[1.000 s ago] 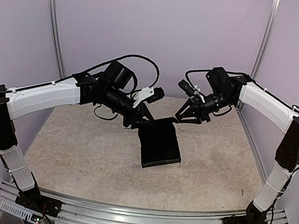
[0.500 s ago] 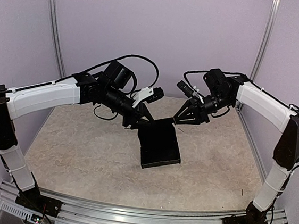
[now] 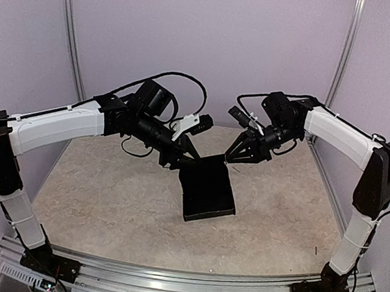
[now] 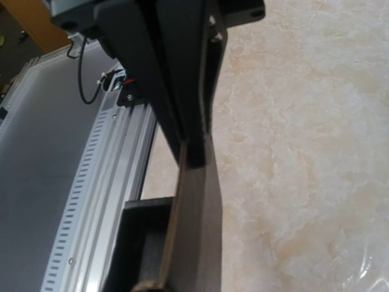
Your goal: Fold the paper box
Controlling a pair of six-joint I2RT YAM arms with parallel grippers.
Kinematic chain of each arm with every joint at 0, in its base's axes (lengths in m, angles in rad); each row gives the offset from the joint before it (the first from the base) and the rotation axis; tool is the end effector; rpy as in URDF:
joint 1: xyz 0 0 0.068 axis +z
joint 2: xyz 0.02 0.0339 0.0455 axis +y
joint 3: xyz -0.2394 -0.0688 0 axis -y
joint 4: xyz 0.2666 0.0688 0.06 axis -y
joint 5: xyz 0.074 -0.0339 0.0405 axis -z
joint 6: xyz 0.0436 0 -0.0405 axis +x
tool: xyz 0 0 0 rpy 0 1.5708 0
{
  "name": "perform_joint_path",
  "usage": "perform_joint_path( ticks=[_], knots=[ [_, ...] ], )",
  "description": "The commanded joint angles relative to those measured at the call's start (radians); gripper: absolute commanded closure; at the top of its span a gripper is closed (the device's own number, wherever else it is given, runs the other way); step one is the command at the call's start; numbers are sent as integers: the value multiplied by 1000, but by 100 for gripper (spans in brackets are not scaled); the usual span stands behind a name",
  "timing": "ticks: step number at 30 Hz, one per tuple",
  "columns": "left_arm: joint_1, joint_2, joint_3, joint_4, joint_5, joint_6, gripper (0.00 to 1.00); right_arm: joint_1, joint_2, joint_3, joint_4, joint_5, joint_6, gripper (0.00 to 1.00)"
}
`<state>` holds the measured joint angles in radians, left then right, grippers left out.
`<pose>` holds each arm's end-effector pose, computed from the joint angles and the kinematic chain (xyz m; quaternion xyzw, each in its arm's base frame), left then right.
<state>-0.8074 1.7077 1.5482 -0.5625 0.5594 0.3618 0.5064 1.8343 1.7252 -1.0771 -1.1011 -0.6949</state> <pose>0.2658 -0.3113 0.2942 0.5782 0.6677 -0.3328 0.3304 0.3214 0.2227 0.2884 -0.5553 0.6336 0.4959 0.2105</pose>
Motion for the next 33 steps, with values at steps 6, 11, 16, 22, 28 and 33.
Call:
perform_joint_path(
  ticks=[6,11,16,22,28,33],
  knots=[
    [-12,-11,1,47,70,-9,100,41,38,47,-26,-58,-29,78],
    [-12,-8,2,44,83,-10,100,46,39,48,-30,-74,-35,78],
    [-12,1,6,46,96,-20,100,49,45,61,-73,-122,-73,76],
    [-10,3,7,48,96,-21,100,54,51,65,-106,-136,-108,75],
    [-4,-9,1,53,94,-21,100,53,54,60,-97,-116,-97,82],
    [3,-15,-7,50,97,-22,100,54,48,58,-86,-103,-85,84]
  ],
)
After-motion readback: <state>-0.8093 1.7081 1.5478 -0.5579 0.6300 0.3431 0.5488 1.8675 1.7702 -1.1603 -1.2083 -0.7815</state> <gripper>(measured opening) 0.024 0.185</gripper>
